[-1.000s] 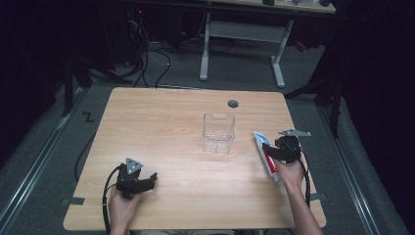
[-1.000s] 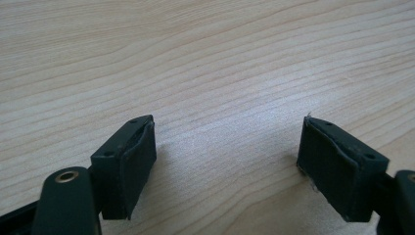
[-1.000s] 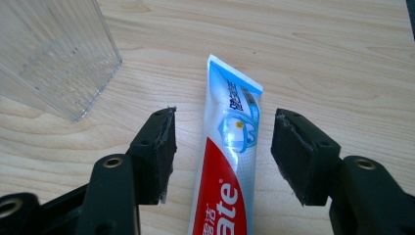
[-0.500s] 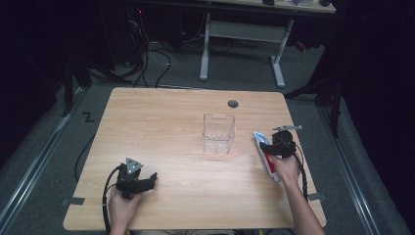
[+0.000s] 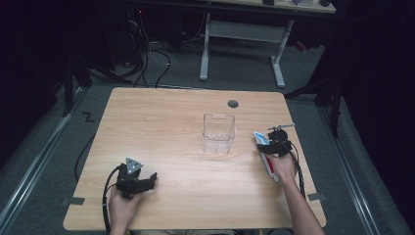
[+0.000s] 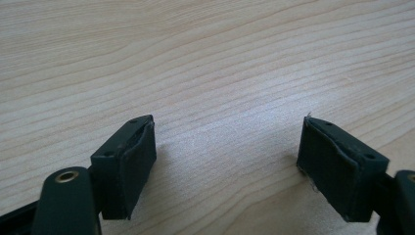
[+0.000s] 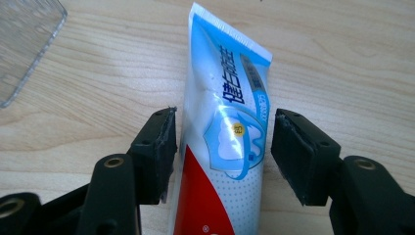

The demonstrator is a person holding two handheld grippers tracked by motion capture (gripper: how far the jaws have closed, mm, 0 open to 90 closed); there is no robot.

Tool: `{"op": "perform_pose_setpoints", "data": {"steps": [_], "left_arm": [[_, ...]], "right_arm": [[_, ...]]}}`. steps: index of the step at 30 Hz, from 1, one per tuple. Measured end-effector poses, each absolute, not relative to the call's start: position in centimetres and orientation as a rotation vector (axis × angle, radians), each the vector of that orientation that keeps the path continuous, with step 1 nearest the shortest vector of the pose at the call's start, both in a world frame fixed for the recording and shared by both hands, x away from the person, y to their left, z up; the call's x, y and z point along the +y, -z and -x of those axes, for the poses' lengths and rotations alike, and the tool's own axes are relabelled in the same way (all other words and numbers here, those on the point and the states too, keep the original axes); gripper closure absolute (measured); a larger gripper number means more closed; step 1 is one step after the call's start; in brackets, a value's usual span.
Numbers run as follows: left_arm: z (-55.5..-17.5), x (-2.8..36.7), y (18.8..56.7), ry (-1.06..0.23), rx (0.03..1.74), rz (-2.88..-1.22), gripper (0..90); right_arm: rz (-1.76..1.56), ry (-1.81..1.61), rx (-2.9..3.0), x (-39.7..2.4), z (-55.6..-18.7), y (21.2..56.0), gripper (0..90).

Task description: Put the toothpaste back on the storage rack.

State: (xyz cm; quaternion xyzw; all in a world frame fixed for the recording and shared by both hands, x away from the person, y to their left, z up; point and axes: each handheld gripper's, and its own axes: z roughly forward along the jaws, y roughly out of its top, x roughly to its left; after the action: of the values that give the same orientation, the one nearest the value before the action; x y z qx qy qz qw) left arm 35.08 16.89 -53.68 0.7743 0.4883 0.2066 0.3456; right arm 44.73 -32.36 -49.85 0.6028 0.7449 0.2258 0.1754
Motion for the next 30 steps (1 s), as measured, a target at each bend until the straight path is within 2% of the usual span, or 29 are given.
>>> {"op": "perform_pose_setpoints", "data": {"steps": [5, 10, 30], "left_arm": [[-35.1, 16.9, 53.7, -0.537, 1.268, -2.01, 22.3], [-35.1, 16.9, 53.7, -0.538, 1.267, -2.01, 22.2], [-35.1, 16.9, 53.7, -0.537, 1.266, -2.01, 21.9]], "right_arm": [[-1.726, -0.615, 2.125, -32.3, -45.0, 50.3, 43.3], [-1.7, -0.59, 2.134, -31.9, -45.3, 50.5, 47.7], [-1.715, -0.542, 2.19, -31.6, -46.1, 50.3, 52.3]]}}
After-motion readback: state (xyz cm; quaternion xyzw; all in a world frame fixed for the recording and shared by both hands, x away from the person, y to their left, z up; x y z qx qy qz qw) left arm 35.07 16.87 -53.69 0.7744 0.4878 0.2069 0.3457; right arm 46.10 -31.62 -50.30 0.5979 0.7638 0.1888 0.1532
